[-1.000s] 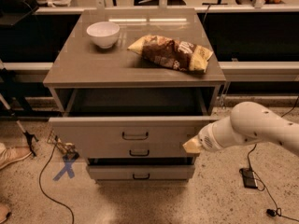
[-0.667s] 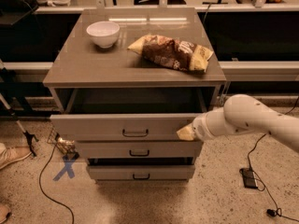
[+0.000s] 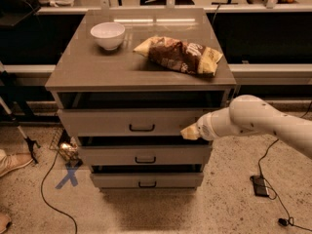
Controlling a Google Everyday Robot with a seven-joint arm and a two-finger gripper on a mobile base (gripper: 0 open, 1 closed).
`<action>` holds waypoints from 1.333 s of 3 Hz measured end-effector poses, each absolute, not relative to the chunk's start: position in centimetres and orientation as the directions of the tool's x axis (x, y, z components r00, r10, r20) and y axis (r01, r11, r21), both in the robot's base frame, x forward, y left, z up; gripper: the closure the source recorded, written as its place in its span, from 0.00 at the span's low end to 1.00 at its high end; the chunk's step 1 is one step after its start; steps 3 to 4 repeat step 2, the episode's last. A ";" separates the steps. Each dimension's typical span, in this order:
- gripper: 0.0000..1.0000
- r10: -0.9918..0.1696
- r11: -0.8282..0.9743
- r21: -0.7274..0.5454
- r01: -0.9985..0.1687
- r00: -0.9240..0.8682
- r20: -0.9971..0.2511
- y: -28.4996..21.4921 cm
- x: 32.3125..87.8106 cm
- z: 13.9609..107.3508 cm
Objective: Close top drawer
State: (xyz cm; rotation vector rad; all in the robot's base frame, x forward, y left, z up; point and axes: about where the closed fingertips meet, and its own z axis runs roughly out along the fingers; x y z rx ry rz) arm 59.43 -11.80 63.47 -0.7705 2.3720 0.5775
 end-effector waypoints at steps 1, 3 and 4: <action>1.00 -0.325 0.768 0.230 -0.598 -0.673 -0.664 -13.6 60.0 63.6; 1.00 -0.277 0.794 0.226 -0.564 -0.666 -0.692 -16.6 59.0 64.2; 1.00 -0.277 0.794 0.226 -0.564 -0.666 -0.692 -16.6 59.0 64.2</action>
Offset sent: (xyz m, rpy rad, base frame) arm -0.0212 -0.0964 0.0169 0.0731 -0.1057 -0.1879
